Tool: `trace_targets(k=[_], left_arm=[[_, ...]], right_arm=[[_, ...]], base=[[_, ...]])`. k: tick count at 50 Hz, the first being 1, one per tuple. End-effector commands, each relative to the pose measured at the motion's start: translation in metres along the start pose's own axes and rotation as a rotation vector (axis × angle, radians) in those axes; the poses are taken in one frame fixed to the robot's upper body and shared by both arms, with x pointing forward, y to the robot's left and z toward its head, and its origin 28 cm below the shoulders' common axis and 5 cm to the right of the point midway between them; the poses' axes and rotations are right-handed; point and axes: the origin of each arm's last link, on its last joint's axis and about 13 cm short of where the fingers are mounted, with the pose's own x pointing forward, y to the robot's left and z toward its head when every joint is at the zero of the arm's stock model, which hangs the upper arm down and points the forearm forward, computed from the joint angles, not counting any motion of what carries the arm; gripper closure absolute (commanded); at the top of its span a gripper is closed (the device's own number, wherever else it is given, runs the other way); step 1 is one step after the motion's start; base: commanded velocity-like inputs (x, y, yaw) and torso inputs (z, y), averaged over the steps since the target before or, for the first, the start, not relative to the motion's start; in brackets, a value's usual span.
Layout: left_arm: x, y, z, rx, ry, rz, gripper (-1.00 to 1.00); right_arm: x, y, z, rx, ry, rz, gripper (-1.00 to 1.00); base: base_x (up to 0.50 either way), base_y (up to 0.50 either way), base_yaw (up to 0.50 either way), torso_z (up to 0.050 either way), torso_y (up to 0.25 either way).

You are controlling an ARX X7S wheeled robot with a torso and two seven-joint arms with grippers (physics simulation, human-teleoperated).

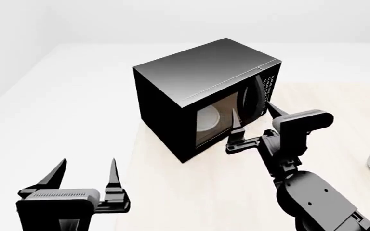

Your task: Close the microwave.

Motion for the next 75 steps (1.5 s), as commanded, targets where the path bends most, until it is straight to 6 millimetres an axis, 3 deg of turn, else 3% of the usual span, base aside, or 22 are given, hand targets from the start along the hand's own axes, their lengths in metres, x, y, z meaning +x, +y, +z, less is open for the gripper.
trace_targets(k=[1, 18, 30, 45, 47, 53, 54, 56, 57, 58, 75], left_arm=[[0.001, 0.000, 0.001, -0.003, -0.007, 0.009, -1.00], [-0.001, 0.001, 0.009, -0.022, -0.092, 0.016, -1.00], [0.010, 0.002, 0.017, -0.023, -0.116, 0.032, -1.00], [0.007, 0.001, 0.016, -0.023, -0.112, 0.025, -1.00], [0.006, 0.002, 0.018, -0.026, -0.121, 0.026, -1.00], [0.006, 0.002, 0.021, -0.027, -0.138, 0.028, -1.00], [0.006, 0.002, 0.022, -0.028, -0.139, 0.027, -1.00], [0.006, 0.002, 0.023, -0.027, -0.144, 0.026, -1.00], [0.006, 0.002, 0.023, -0.027, -0.145, 0.028, -1.00], [0.006, 0.002, 0.023, -0.028, -0.146, 0.028, -1.00], [0.002, 0.003, 0.026, -0.029, -0.154, 0.029, -1.00]], right_arm=[[-0.001, 0.000, 0.000, -0.024, 0.012, -0.031, -1.00], [-0.001, -0.001, 0.001, -0.086, 0.052, -0.081, -1.00], [-0.001, -0.001, 0.001, -0.103, 0.038, -0.069, -1.00], [0.000, 0.003, -0.001, 0.246, -0.081, -0.203, -1.00], [0.002, 0.002, -0.001, 0.197, -0.177, -0.195, -1.00], [0.003, 0.001, -0.001, 0.093, -0.251, -0.154, -1.00], [-0.040, -0.003, -0.011, -0.071, -0.222, -0.184, -1.00], [-0.115, 0.050, -0.017, -0.113, -0.255, -0.191, -1.00], [-0.142, 0.071, -0.003, -0.026, -0.260, -0.144, -1.00], [-0.147, 0.080, 0.015, 0.024, -0.339, -0.118, -1.00], [-0.163, 0.093, 0.011, -0.050, -0.421, -0.103, -1.00]], base=[[0.00, 0.00, 0.00, 0.000, 0.000], [0.00, 0.00, 0.00, 0.000, 0.000], [0.00, 0.00, 0.00, 0.000, 0.000], [0.00, 0.00, 0.00, 0.000, 0.000], [0.00, 0.00, 0.00, 0.000, 0.000], [0.00, 0.00, 0.00, 0.000, 0.000], [0.00, 0.00, 0.00, 0.000, 0.000], [0.00, 0.00, 0.00, 0.000, 0.000], [0.00, 0.00, 0.00, 0.000, 0.000], [0.00, 0.00, 0.00, 0.000, 0.000], [0.00, 0.00, 0.00, 0.000, 0.000]])
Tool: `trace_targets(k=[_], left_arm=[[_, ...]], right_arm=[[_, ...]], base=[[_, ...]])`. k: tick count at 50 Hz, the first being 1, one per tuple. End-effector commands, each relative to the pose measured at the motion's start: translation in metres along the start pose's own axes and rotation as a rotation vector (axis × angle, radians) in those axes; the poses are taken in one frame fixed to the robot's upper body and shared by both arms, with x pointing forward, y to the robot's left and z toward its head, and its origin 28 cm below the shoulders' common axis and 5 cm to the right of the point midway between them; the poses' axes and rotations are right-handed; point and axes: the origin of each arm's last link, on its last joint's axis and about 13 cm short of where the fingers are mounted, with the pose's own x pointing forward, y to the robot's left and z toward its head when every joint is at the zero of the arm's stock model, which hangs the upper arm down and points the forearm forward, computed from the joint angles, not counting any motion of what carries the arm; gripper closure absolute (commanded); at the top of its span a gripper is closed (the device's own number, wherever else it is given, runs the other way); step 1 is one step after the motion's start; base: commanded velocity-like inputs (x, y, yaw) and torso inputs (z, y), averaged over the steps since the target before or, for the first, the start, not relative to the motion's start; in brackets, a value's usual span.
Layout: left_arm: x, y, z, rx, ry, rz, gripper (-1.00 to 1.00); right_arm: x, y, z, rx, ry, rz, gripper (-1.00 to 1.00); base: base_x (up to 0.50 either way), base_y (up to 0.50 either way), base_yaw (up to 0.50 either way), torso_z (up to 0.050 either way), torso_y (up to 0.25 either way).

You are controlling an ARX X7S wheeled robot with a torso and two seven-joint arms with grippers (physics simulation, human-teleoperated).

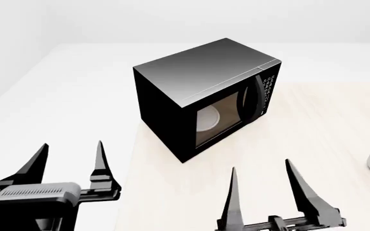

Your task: Close the microwave.

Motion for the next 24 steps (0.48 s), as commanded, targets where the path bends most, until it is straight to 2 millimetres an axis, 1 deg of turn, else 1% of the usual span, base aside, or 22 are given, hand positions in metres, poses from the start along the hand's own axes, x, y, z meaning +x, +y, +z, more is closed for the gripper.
trace_targets(k=[1, 24], left_arm=[[-0.0024, -0.0002, 0.0021, -0.001, -0.005, -0.002, -1.00], [-0.0080, -0.0024, 0.0033, -0.003, -0.016, -0.032, -1.00]], right_arm=[[-0.0215, 0.0108, 0.0195, 0.014, -0.068, -0.009, -1.00], [-0.0231, 0.0120, 0.0181, 0.043, -0.032, -0.037, -1.00]], base=[[0.00, 0.00, 0.00, 0.000, 0.000], [0.00, 0.00, 0.00, 0.000, 0.000]])
